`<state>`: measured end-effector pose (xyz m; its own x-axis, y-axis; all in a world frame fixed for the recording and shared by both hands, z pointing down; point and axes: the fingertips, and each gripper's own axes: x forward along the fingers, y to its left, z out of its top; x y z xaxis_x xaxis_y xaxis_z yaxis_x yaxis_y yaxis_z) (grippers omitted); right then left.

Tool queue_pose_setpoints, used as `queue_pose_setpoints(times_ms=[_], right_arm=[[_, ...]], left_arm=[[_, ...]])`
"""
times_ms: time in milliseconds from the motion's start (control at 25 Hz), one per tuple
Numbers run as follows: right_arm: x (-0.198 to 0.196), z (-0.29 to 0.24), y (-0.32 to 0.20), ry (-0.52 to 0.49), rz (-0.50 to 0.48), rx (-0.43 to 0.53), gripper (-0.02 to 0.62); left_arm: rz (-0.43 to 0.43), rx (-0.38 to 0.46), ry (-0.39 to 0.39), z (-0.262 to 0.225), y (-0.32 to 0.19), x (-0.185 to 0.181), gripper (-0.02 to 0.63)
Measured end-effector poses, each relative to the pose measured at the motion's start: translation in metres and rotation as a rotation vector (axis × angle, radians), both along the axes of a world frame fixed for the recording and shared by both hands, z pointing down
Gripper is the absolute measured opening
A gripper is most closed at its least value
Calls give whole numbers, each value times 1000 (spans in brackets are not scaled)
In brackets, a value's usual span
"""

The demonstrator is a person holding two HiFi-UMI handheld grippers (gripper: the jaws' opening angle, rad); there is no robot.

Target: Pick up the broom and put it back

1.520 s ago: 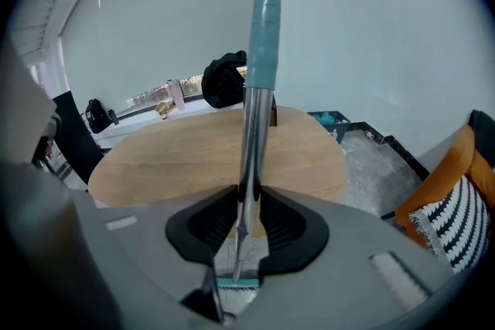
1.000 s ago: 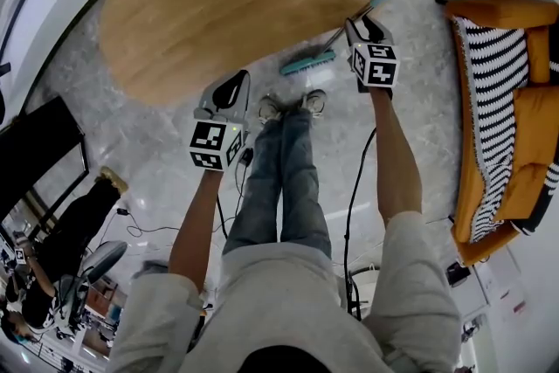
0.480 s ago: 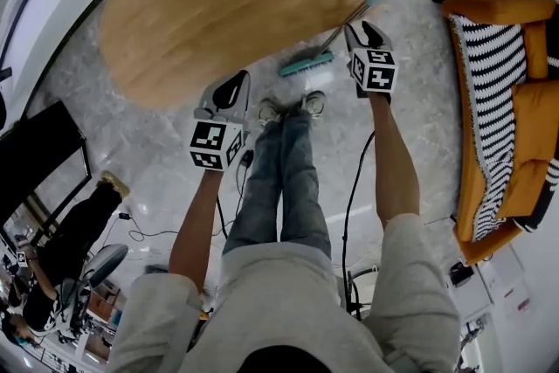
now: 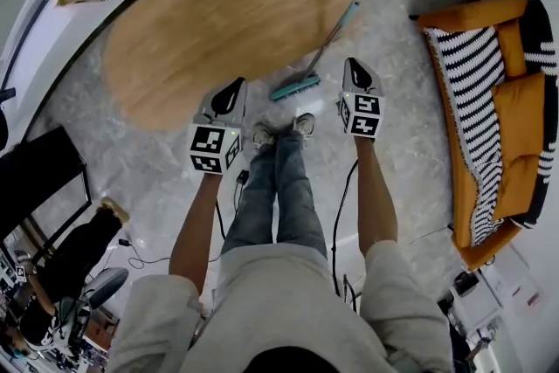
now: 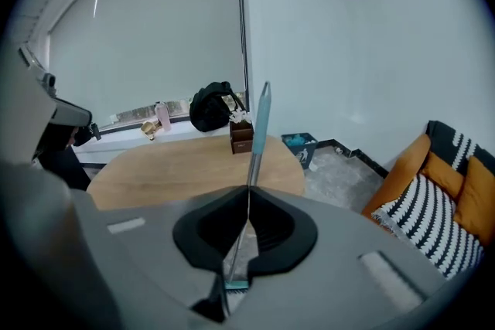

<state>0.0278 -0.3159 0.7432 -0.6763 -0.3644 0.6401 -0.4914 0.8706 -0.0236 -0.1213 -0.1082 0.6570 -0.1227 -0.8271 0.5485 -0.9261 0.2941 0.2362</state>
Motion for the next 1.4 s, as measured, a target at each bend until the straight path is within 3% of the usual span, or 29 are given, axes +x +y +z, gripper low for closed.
queue_pose_setpoints(times_ms=[520,960,1400], right_arm=[[45,-138,42,-96,49,80,0],[38,-275,19,-216,80,248,0],[31,-353,18,-316,92,335,0]], left_arm=[[22,99,-96,-108,-11,-2,-3],[43,236,-214,-225,-36,-19,-4],[40,316,-304,-294,-33,-32,-5]])
